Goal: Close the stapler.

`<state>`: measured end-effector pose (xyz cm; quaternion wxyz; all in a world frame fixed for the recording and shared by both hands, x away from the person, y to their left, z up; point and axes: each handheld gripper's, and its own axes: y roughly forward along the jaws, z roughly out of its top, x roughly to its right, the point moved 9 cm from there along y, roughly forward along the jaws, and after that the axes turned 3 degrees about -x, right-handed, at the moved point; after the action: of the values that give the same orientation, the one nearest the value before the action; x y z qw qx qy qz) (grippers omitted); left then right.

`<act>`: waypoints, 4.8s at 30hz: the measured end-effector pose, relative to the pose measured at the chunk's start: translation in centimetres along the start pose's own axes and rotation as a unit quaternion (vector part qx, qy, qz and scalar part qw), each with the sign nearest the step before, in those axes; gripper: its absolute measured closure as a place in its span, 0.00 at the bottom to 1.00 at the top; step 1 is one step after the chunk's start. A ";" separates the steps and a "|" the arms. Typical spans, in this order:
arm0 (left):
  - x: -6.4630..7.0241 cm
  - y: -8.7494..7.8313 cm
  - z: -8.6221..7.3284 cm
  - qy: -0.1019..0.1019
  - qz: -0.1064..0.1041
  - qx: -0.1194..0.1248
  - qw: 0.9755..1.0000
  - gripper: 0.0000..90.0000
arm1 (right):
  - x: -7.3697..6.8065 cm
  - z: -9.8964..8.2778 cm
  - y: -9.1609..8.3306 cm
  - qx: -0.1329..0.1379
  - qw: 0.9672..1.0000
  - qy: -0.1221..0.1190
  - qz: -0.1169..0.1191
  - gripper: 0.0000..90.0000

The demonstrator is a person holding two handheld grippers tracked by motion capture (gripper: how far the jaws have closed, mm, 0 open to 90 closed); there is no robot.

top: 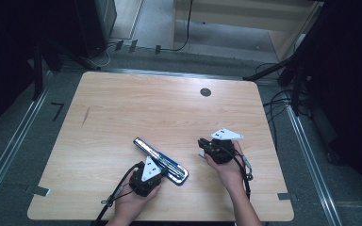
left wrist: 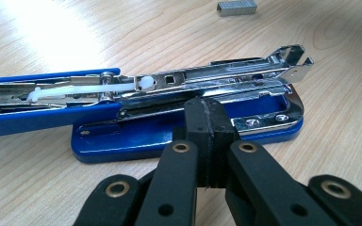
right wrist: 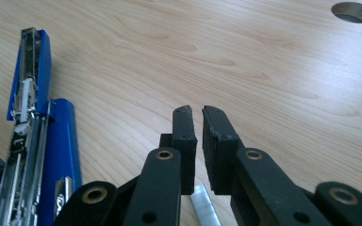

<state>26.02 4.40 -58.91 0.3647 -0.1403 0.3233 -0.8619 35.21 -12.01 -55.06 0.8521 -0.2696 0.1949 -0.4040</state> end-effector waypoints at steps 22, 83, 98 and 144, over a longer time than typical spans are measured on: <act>0.0 0.0 0.0 0.000 0.000 0.000 1.000 1.00 | 2.7 -2.9 -1.0 -0.015 1.000 0.013 -0.014 0.91; 0.0 0.0 0.0 0.000 0.001 0.000 1.000 1.00 | 1.0 -5.6 0.9 -0.047 0.998 -0.025 0.040 0.82; 0.0 0.0 0.0 0.000 0.000 0.000 1.000 1.00 | 0.9 -5.7 0.9 -0.037 0.999 -0.020 0.021 0.89; 0.0 0.0 0.0 0.001 0.001 0.001 1.000 1.00 | -1.6 -3.4 -1.6 -0.007 0.999 -0.021 0.045 0.89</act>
<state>26.02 4.38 -58.92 0.3651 -0.1391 0.3230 -0.8619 31.44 -12.63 -56.57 0.8713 -0.2749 0.1922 -0.3583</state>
